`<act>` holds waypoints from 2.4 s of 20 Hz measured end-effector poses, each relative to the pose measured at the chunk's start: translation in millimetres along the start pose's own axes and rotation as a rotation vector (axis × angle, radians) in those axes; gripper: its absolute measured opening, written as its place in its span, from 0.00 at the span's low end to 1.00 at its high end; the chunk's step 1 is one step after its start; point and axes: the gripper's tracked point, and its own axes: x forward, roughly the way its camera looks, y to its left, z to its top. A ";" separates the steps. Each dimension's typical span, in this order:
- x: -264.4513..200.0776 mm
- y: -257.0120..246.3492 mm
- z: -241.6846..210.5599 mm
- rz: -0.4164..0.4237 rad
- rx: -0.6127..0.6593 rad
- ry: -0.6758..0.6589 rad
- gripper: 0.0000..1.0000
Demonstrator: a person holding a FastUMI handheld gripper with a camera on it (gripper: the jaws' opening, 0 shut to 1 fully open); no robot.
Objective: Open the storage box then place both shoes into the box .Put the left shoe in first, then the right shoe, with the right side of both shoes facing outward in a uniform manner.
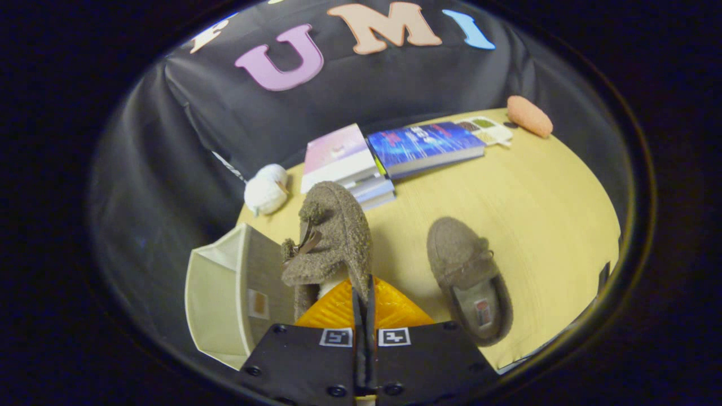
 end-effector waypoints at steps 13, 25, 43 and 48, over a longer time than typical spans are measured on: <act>-34.4 183.3 -29.4 0.305 -0.051 0.086 0.03; 0.3 205.1 -126.2 0.248 -0.143 0.264 0.04; -4.4 197.2 -88.3 0.289 -0.145 0.118 0.36; -11.2 189.2 -61.7 0.289 -0.136 0.055 0.36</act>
